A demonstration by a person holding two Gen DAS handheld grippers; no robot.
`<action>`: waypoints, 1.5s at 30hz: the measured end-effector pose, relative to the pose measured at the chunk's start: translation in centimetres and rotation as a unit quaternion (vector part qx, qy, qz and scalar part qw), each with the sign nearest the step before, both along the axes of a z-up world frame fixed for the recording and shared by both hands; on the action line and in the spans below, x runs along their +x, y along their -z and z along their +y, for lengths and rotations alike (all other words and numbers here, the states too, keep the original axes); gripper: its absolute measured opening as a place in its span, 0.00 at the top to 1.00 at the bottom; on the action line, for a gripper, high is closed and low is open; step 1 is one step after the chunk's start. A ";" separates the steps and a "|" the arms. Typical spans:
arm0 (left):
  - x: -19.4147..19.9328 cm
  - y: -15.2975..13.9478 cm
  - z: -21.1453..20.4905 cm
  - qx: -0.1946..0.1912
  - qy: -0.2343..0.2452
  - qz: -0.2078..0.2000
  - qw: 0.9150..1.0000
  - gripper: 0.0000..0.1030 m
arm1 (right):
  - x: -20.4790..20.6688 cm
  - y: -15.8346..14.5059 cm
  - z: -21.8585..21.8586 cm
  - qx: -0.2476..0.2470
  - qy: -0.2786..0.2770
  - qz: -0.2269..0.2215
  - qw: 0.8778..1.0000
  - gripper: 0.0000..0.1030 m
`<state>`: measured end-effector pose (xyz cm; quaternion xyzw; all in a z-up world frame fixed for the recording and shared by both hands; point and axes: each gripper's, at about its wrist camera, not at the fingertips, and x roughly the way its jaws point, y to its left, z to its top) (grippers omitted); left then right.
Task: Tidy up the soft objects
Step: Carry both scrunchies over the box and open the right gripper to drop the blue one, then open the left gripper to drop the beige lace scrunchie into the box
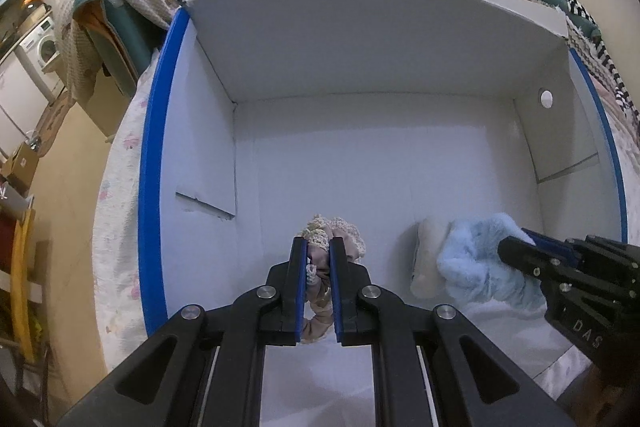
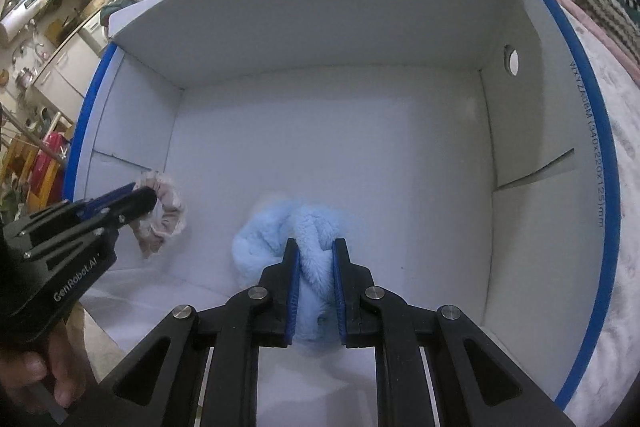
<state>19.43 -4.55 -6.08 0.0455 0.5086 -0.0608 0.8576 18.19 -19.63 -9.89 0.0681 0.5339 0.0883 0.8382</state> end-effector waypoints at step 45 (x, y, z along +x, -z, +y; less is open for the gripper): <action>-2.3 -4.1 1.7 0.013 -0.037 -0.074 0.996 0.38 | -2.6 -4.7 -2.7 0.094 0.076 -0.098 0.988 0.00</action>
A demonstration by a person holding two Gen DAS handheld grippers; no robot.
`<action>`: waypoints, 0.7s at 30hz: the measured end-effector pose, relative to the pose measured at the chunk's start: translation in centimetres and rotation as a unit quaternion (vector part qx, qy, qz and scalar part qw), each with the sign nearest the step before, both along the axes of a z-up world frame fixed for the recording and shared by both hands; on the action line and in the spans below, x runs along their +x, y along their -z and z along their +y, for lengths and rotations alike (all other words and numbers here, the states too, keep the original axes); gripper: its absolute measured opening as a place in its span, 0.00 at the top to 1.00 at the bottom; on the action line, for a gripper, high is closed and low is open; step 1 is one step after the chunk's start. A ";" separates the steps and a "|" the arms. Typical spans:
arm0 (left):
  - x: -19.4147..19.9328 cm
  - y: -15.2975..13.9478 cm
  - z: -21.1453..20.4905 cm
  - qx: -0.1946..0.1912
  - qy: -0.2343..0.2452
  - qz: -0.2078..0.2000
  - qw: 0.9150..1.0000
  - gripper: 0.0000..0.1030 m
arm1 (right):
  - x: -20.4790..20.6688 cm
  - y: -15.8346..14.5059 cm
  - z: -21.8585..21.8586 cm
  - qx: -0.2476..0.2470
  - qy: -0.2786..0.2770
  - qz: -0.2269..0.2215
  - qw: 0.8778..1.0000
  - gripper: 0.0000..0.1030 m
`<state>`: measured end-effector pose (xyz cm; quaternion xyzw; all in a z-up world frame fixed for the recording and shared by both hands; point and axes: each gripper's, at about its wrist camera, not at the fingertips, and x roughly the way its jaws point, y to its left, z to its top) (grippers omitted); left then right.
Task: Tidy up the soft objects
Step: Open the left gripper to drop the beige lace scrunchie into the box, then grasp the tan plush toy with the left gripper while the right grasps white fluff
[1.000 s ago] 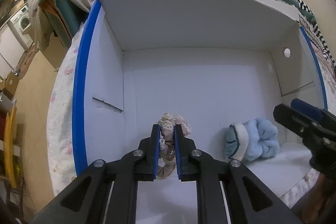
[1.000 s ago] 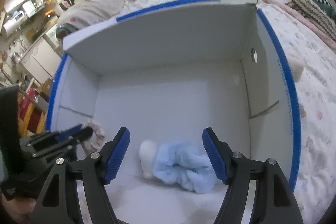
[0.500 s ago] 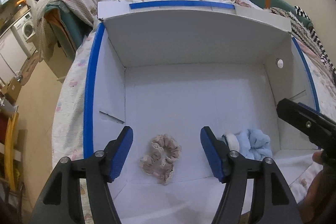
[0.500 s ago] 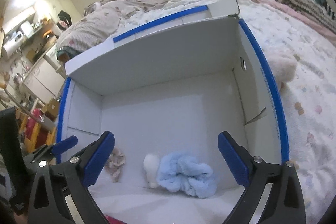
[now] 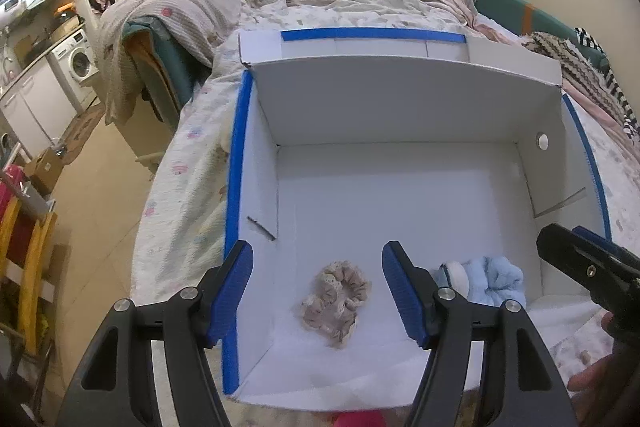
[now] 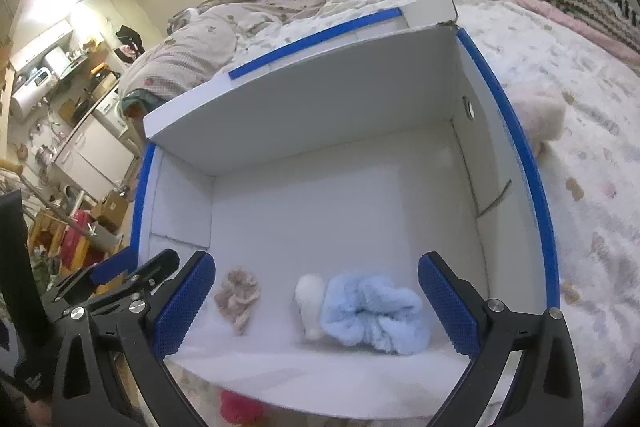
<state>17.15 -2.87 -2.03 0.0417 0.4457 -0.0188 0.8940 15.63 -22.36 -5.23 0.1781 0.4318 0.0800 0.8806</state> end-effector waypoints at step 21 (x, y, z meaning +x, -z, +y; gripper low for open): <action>-6.7 -3.0 3.1 -0.012 -0.015 -0.012 1.000 0.37 | -5.9 -3.4 0.3 -0.015 -0.016 0.010 1.000 0.00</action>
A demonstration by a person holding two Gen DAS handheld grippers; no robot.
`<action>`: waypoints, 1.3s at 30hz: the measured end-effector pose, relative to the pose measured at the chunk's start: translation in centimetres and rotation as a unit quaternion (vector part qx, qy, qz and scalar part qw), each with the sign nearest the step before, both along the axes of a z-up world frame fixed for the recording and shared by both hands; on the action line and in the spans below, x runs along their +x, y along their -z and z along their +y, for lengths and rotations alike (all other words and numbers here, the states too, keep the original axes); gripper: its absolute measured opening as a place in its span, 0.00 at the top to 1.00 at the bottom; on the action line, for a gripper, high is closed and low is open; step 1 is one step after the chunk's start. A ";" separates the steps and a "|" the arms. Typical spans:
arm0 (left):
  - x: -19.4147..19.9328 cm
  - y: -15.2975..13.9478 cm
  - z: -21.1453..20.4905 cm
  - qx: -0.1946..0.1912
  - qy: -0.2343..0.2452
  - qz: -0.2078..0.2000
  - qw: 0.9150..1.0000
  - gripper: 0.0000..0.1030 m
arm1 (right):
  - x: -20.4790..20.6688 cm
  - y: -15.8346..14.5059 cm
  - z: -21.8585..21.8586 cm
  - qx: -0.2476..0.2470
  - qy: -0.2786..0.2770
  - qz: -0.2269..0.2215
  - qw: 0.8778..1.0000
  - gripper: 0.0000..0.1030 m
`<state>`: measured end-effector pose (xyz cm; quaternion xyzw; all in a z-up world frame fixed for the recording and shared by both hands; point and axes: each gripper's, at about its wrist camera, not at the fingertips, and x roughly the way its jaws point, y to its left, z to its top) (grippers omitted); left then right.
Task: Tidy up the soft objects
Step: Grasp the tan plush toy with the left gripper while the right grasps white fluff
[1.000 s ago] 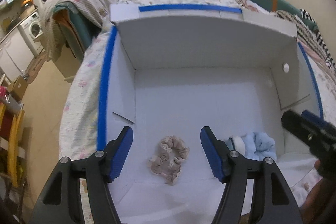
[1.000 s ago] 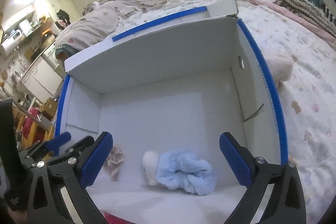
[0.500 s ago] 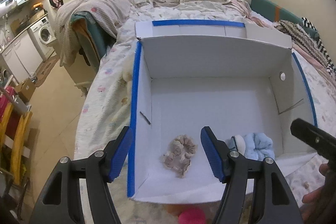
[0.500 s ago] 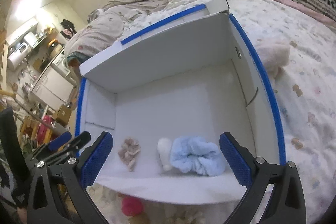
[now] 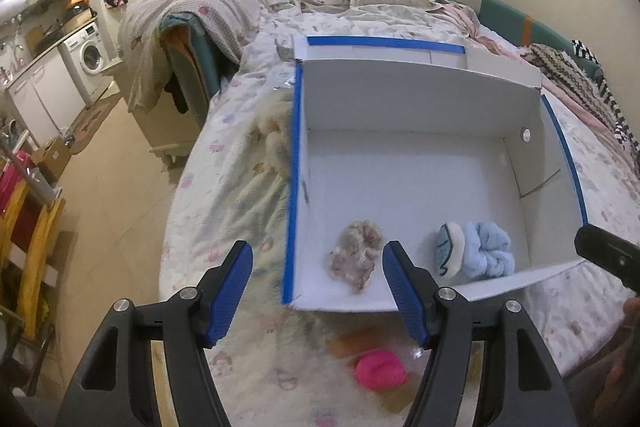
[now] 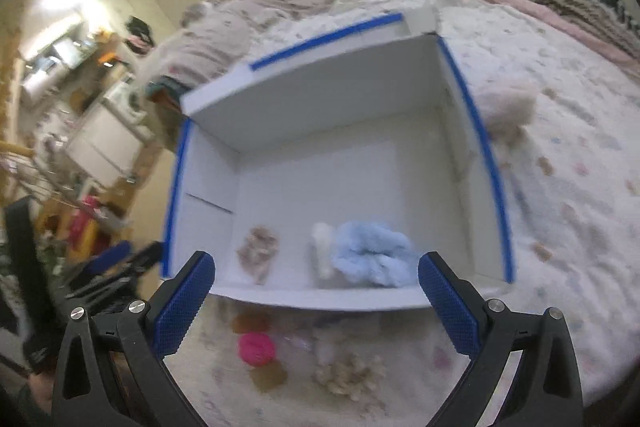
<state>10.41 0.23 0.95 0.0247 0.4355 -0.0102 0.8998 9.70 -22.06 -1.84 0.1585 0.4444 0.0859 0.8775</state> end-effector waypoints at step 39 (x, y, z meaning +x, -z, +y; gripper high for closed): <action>1.1 12.2 1.1 -0.126 -0.034 0.233 0.964 0.48 | -3.2 6.4 -0.2 -0.009 0.005 0.089 0.996 0.00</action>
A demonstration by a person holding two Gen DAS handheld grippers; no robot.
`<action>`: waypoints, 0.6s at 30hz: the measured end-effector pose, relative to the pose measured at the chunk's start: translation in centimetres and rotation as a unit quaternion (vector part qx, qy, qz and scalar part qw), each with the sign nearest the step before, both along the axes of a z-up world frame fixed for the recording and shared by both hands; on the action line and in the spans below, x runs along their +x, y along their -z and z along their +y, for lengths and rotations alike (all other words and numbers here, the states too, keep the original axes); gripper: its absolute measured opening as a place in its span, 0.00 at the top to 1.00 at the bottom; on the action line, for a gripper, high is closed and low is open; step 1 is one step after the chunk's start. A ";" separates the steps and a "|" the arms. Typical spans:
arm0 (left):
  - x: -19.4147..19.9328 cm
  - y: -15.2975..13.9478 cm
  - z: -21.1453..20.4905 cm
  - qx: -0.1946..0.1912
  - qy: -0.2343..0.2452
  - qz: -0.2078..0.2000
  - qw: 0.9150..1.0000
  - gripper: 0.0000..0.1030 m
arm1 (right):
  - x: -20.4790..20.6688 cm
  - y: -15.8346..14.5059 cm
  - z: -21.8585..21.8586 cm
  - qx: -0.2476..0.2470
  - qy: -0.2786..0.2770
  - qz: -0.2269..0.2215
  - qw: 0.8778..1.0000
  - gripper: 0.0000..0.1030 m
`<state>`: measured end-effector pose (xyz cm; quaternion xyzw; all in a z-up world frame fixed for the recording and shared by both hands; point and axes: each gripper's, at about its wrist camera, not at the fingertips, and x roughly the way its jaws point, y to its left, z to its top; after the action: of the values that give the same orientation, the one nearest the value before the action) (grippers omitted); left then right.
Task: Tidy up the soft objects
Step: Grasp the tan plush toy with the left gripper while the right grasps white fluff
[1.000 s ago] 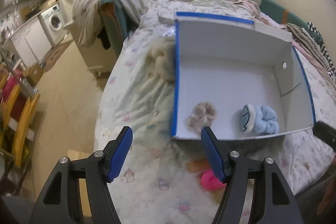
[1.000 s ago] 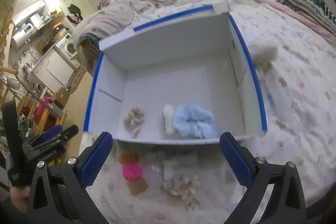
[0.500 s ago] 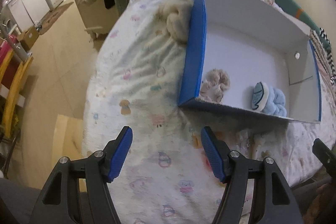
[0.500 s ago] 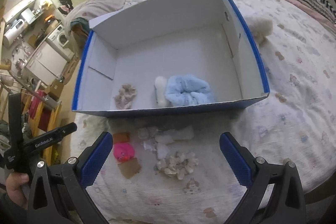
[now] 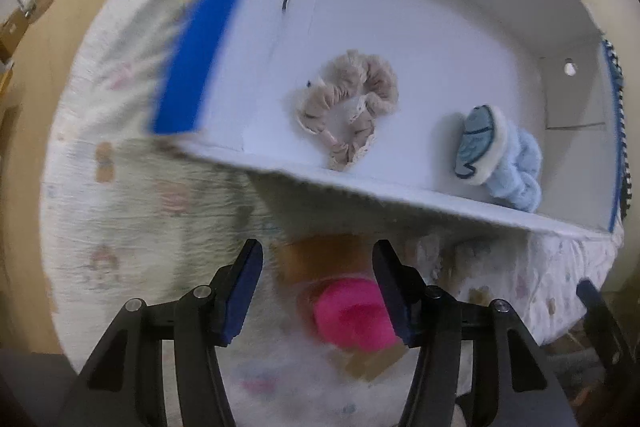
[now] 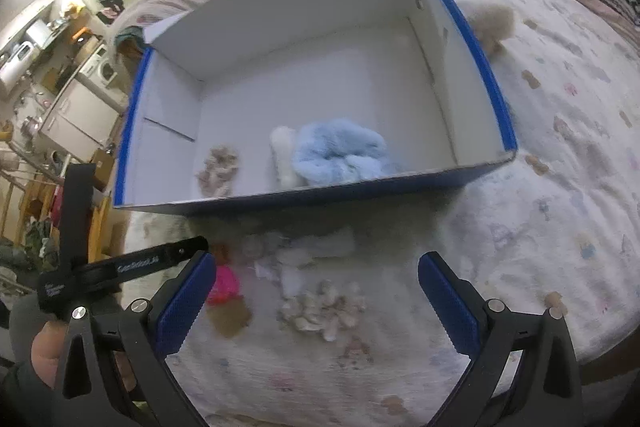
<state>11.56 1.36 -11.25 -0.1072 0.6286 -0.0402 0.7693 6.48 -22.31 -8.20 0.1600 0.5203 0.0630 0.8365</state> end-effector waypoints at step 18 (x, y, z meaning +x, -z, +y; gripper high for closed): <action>1.0 2.3 0.2 -0.020 -0.012 0.040 0.999 0.92 | 1.2 4.7 0.0 0.026 -0.012 0.096 0.995 0.18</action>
<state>12.53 1.60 -13.50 -0.1317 0.6567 -0.0390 0.7416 7.72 -22.35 -12.94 0.1807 0.5981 0.0715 0.7775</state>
